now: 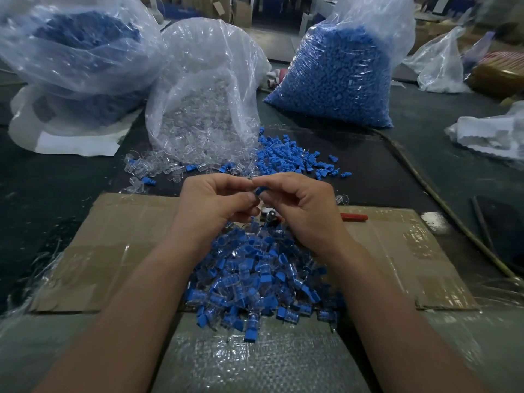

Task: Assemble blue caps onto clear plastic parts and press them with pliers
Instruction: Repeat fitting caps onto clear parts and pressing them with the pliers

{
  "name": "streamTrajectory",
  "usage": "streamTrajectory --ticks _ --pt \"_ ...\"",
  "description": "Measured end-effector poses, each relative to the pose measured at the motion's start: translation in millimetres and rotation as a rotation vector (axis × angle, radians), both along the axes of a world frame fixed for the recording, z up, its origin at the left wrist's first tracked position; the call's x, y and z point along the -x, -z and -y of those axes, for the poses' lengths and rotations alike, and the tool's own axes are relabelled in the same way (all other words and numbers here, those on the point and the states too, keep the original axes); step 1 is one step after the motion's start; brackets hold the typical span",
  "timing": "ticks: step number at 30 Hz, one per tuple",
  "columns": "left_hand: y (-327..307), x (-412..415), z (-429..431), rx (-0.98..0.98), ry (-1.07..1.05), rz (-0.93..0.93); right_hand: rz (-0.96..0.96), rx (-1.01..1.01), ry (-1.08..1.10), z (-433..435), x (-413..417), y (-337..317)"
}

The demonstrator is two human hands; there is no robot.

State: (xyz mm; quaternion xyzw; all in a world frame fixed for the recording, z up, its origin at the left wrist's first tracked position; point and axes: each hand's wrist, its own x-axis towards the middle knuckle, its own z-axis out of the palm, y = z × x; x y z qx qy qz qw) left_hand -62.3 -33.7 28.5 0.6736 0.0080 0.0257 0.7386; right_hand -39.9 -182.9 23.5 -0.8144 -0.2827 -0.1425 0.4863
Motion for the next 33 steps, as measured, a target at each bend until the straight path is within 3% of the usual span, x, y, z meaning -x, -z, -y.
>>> streamTrajectory --ticks 12,19,33 --pt "-1.5 2.2 3.5 -0.090 -0.039 0.061 0.123 0.111 0.162 -2.2 5.5 -5.0" --pt "-1.5 2.2 1.2 -0.118 -0.041 0.077 -0.104 0.002 0.051 0.0 5.9 -6.7" --pt "-4.2 1.7 -0.3 -0.016 0.044 0.042 -0.063 -0.057 -0.053 1.8 6.5 -6.0"
